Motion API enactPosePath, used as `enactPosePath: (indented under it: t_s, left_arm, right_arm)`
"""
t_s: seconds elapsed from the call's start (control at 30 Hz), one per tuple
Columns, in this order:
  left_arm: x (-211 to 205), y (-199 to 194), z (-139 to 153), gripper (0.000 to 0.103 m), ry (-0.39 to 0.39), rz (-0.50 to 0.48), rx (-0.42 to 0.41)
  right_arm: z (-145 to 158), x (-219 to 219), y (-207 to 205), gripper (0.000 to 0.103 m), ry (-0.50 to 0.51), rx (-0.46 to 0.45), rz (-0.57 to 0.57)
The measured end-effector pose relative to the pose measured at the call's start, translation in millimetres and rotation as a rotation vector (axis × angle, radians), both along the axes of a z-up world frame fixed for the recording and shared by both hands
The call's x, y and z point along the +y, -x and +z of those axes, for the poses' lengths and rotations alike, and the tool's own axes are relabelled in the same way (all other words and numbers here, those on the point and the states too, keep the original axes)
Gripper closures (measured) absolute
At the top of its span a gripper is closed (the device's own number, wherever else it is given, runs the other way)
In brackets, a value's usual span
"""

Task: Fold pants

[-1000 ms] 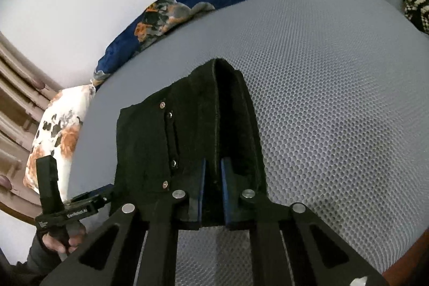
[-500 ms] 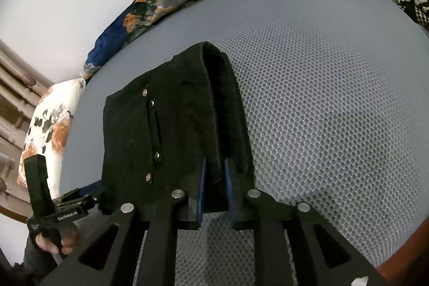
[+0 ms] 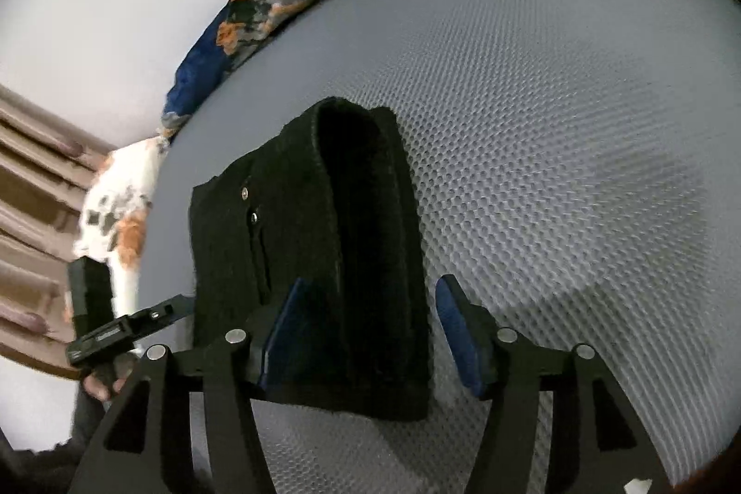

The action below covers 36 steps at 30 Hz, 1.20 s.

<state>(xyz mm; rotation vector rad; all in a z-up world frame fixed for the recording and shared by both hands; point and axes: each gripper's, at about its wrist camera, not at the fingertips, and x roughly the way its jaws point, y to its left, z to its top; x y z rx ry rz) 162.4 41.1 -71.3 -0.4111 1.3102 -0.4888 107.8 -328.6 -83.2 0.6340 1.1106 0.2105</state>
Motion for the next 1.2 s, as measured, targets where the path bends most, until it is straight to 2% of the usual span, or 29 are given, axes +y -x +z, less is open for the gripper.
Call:
enactPosePath:
  t_s: [0.2, 0.4, 0.57, 0.6, 0.63, 0.67, 0.83, 1.03, 1.2]
  left_arm:
    - [-9, -19, -10, 0.035, 0.084, -0.017, 0.036]
    - [-21, -33, -15, 0.037, 0.158, -0.055, 0.045]
    - [-30, -39, -15, 0.040, 0.172, -0.069, 0.025]
    - [-28, -39, -15, 0.042, 0.163, -0.067, 0.020]
    - [-24, -34, -15, 0.048, 0.156, -0.065, 0.014]
    - [-25, -35, -15, 0.058, 0.140, -0.062, 0.012]
    - [-22, -37, -6, 0.082, 0.138, -0.067, 0.001]
    - [-16, -44, 20, 0.085, 0.118, -0.061, -0.059]
    - [3, -62, 38, 0.085, 0.086, -0.029, -0.118]
  right_arm:
    - [-30, -11, -19, 0.046, -0.213, 0.050, 0.060]
    - [-41, -3, -34, 0.050, -0.270, 0.043, 0.119]
    - [-52, 1, -46, 0.058, -0.348, 0.019, 0.079]
    - [-52, 3, -46, 0.062, -0.344, 0.016, 0.066]
    - [-51, 5, -46, 0.070, -0.336, 0.016, 0.057]
    - [-49, 6, -44, 0.073, -0.334, 0.011, 0.054]
    - [-19, 22, -43, 0.078, -0.271, -0.048, 0.058]
    - [17, 49, -62, 0.079, -0.235, -0.118, 0.109]
    - [23, 63, -94, 0.079, -0.241, -0.140, 0.131]
